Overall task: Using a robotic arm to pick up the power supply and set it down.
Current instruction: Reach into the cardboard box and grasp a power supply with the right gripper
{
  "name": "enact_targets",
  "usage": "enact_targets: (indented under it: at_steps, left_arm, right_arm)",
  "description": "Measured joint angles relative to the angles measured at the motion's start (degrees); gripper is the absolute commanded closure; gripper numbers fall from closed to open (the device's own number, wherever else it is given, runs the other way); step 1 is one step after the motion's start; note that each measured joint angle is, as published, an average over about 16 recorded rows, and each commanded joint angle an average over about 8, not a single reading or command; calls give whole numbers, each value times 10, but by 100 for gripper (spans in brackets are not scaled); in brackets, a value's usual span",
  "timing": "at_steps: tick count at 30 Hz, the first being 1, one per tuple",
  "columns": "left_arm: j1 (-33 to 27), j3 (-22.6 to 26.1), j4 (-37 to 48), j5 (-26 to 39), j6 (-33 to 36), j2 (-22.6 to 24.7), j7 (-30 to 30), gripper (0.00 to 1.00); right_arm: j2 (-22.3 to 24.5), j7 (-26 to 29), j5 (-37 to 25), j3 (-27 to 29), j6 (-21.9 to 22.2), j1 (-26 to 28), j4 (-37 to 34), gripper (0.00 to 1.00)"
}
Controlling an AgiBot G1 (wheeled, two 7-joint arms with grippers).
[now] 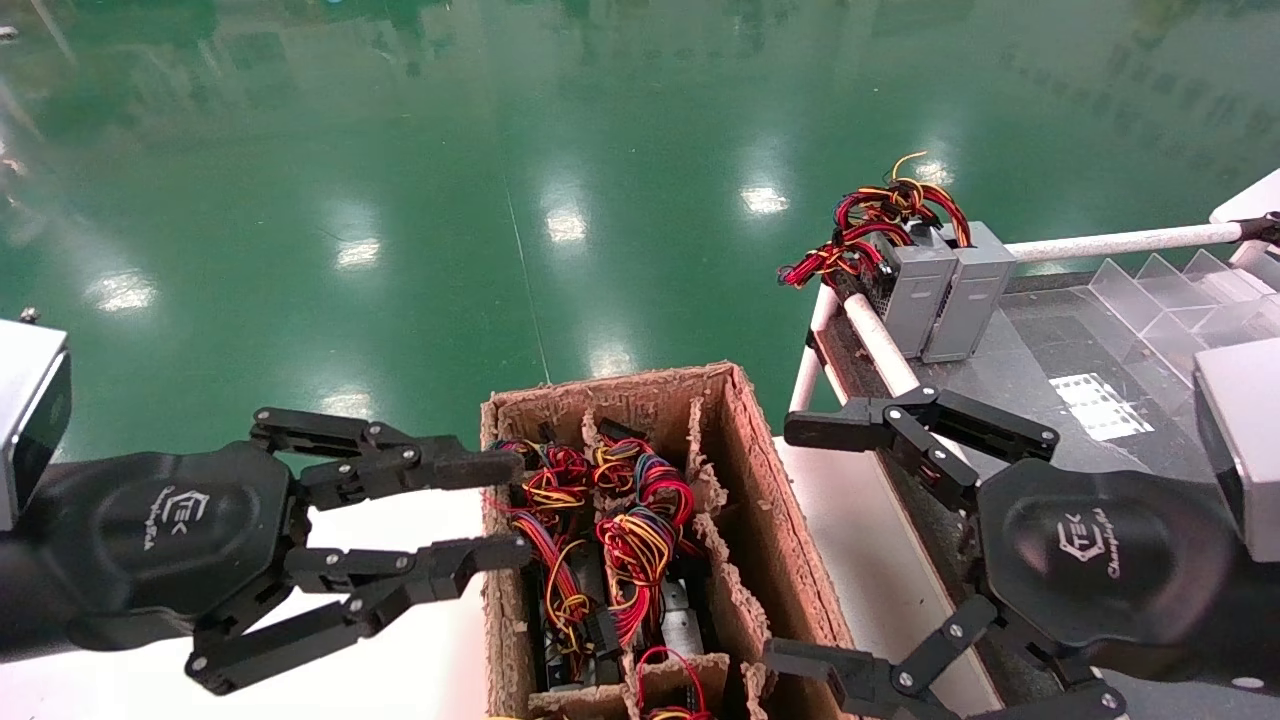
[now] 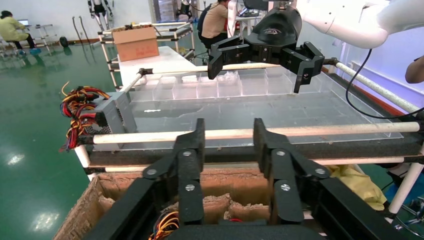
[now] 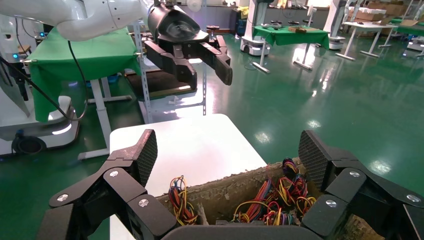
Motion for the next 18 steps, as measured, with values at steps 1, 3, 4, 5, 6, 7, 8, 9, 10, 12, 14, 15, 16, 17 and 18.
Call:
enact_targets:
  at_steps: [1, 3, 4, 5, 6, 7, 8, 9, 10, 12, 14, 15, 16, 17, 18]
  left_arm:
    - [0, 0, 0, 0, 0, 0, 0, 0]
    - [0, 0, 0, 0, 0, 0, 0, 0]
    - [0, 0, 0, 0, 0, 0, 0, 0]
    - [0, 0, 0, 0, 0, 0, 0, 0]
    - [0, 0, 0, 0, 0, 0, 0, 0]
    - [0, 0, 0, 0, 0, 0, 0, 0]
    - [0, 0, 0, 0, 0, 0, 0, 0]
    - [0, 0, 0, 0, 0, 0, 0, 0]
    - [0, 0, 0, 0, 0, 0, 0, 0]
    - [0, 0, 0, 0, 0, 0, 0, 0]
    - [0, 0, 0, 0, 0, 0, 0, 0]
    - [0, 0, 0, 0, 0, 0, 0, 0]
    - [0, 0, 0, 0, 0, 0, 0, 0]
    - [0, 0, 0, 0, 0, 0, 0, 0]
    - [0, 0, 0, 0, 0, 0, 0, 0]
  right_arm:
    - [0, 0, 0, 0, 0, 0, 0, 0]
    - [0, 0, 0, 0, 0, 0, 0, 0]
    - [0, 0, -1, 0, 0, 0, -1, 0]
    - [0, 1, -2, -1, 1, 0, -1, 0]
    - [0, 1, -3, -1, 1, -1, -1, 0]
    - [1, 2, -5, -2, 1, -1, -2, 0]
    - [1, 3, -7, -4, 2, 0, -2, 0]
    - [1, 5, -10, -5, 3, 0, -3, 0]
    - [1, 6, -14, -7, 3, 1, -3, 0]
    - [2, 11, -23, -12, 4, 2, -4, 0]
    - [2, 18, -35, -20, 3, 5, -5, 0]
    - [1, 23, -43, -25, 3, 7, -5, 0]
    - [0, 28, -52, -30, 2, 10, -6, 0]
    - [-2, 34, -61, -37, 1, 13, -6, 0]
    - [-5, 41, -71, -43, 0, 16, -7, 0]
